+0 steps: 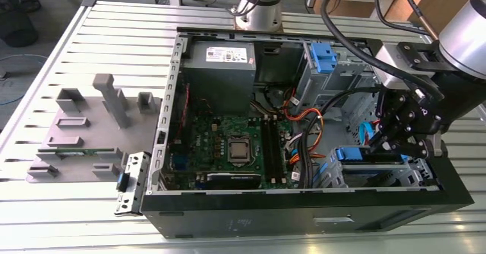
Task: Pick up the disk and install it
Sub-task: 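Insert the first disk wire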
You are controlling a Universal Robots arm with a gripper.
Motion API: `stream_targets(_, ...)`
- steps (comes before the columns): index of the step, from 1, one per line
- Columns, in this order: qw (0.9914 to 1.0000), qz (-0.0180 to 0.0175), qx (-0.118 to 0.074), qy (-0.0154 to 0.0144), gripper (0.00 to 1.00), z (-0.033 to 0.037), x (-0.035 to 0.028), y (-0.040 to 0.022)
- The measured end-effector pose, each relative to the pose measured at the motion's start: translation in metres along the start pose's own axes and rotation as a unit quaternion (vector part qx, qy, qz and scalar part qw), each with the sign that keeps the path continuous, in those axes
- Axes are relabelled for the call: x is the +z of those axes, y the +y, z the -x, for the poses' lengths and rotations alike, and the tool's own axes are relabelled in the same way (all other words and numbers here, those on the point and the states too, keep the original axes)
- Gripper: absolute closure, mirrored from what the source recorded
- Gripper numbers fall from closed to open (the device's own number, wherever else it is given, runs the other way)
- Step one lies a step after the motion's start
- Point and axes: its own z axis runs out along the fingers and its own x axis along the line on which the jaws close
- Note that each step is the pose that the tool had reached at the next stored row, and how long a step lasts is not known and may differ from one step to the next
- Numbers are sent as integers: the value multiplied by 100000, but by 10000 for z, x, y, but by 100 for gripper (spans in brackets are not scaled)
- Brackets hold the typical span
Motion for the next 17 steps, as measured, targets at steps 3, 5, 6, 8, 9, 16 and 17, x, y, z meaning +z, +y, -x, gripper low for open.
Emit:
stream_targets(3, 100000, 0, -1, -3, 84, 0, 0, 0)
stream_targets(5, 100000, -1, -3, 0, 84, 0, 0, 0)
stream_targets(6, 100000, -5, -3, -34, 84, 0, 3, 0)
stream_targets(8, 100000, -4, -3, -28, 83, 0, 4, 0)
stream_targets(9, 100000, -3, -2, -28, 76, 0, 4, 0)
stream_targets(16, 100000, 0, 0, -7, 76, 0, -36, 1)
stream_targets(17, 100000, -2, 1, -14, 76, -1, -56, 2)
